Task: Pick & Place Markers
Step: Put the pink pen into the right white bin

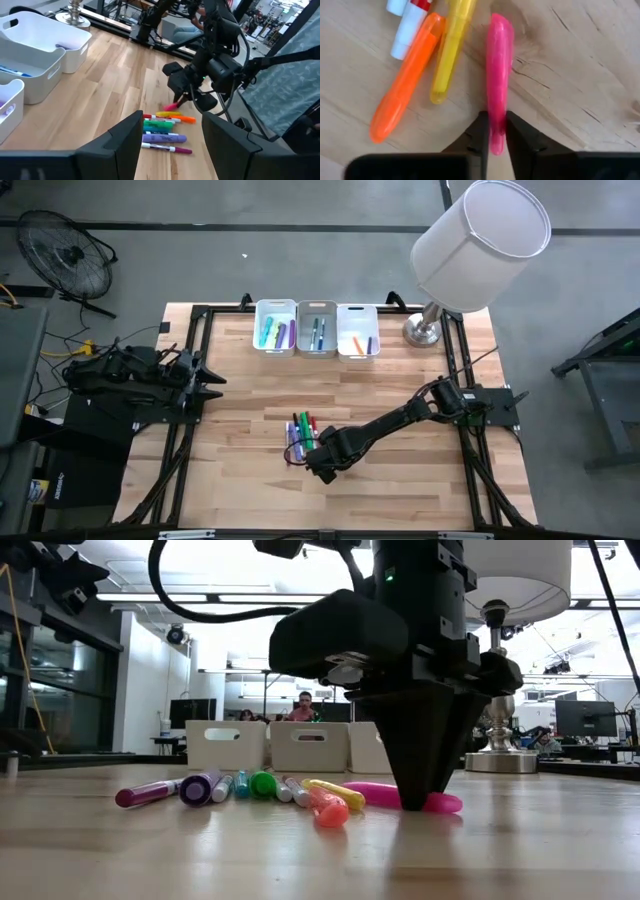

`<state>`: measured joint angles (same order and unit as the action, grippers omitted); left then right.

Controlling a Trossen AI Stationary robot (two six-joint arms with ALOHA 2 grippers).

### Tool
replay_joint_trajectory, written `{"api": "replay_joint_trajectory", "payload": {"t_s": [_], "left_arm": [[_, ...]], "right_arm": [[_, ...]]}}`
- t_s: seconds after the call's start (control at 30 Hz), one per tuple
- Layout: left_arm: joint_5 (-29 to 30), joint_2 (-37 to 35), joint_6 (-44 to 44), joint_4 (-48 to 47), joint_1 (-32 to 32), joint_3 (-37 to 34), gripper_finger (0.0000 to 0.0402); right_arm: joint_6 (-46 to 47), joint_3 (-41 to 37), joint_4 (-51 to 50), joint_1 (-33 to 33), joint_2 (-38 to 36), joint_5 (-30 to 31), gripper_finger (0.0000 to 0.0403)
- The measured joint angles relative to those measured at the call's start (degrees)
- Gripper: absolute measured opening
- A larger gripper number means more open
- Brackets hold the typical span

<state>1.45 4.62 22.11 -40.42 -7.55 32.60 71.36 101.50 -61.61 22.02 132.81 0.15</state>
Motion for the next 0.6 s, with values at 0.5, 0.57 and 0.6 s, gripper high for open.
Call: {"api": "replay_joint_trajectory", "payload": {"t_s": [0.5,0.57,0.6], "left_arm": [[-0.06,0.0,0.0,0.02,0.01,0.0,0.0202],[-0.04,0.0,0.0,0.04,0.01,0.0,0.0202],[-0.04,0.0,0.0,0.05,0.01,0.0,0.0202]], "right_arm": [[8.24,-0.2,-0.32,0.07,-1.66,1.36,0.0018],[9.79,-0.44,-1.29,0.09,-2.62,3.1,0.0018],[10.41,-0.55,-2.43,0.11,-3.12,4.12,0.0018]]}}
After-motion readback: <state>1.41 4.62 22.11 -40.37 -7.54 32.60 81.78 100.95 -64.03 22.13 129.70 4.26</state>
